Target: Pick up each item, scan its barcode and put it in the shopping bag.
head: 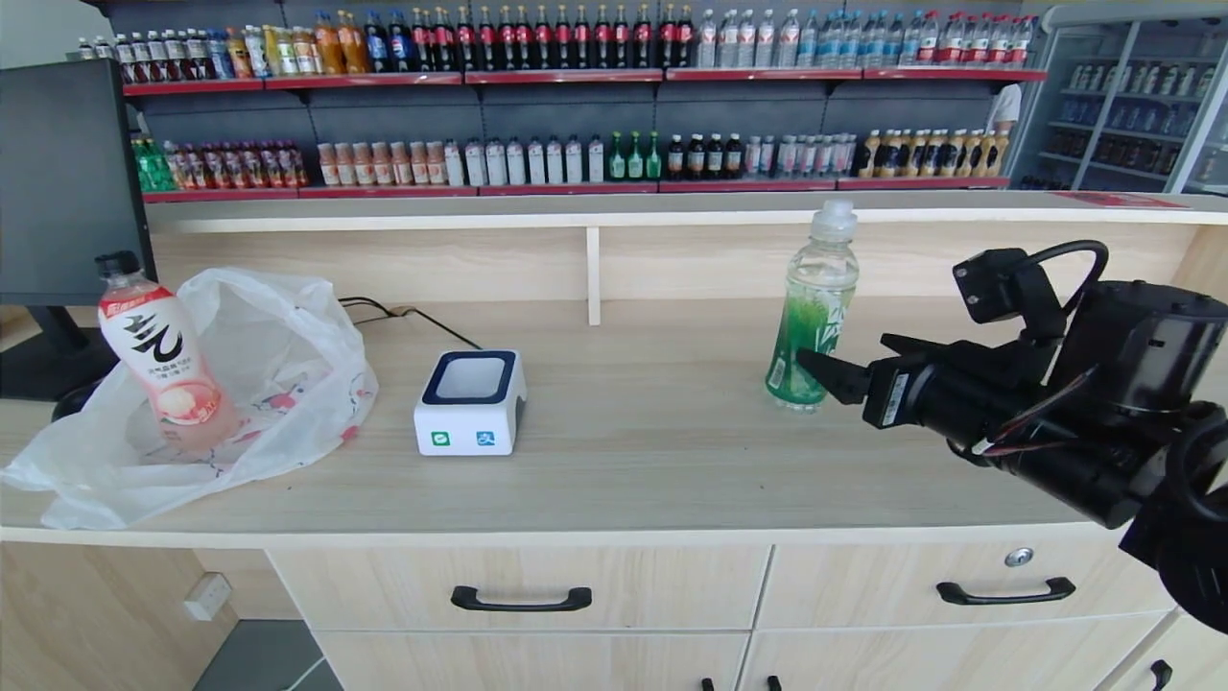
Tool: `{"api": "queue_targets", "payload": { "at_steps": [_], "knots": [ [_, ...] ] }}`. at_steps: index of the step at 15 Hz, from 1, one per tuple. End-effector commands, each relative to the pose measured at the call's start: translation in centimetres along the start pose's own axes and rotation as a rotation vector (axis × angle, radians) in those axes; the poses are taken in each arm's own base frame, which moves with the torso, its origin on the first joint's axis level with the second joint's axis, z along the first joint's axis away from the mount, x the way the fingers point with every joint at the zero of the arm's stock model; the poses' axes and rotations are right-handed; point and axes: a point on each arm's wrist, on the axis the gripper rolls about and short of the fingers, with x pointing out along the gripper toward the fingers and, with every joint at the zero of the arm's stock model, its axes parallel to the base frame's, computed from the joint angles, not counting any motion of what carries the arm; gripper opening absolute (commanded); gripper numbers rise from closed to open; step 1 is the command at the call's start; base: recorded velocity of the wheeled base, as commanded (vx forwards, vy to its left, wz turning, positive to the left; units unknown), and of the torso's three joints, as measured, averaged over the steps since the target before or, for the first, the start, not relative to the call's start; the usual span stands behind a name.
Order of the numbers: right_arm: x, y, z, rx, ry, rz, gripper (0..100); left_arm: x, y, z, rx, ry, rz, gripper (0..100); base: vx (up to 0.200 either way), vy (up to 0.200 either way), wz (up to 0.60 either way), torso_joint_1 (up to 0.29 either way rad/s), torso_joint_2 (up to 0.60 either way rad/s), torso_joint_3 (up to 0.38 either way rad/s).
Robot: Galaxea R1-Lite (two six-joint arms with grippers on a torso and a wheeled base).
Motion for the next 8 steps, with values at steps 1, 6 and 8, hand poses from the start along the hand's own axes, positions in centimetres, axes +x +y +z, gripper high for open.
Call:
{"api": "queue_targets", "payload": {
  "at_steps": [1, 6, 8],
  "knots": [
    [0.7, -0.6, -0.1, 0.007, 0.002, -0.028, 100, 0.0, 0.0, 0.0, 0.0, 0.0, 0.001, 100, 0.0, 0.0, 0.0, 0.0, 0.0, 0.0],
    [3.3, -0.7, -2.5, 0.014, -0.008, -0.021, 100, 0.0, 0.0, 0.0, 0.0, 0.001, 0.001, 100, 0.0, 0.0, 0.0, 0.0, 0.0, 0.0],
    [3.8, -0.6, -3.2, 0.019, 0.005, -0.022, 100, 0.0, 0.0, 0.0, 0.0, 0.0, -0.001, 100, 0.0, 0.0, 0.0, 0.0, 0.0, 0.0]
  ]
}}
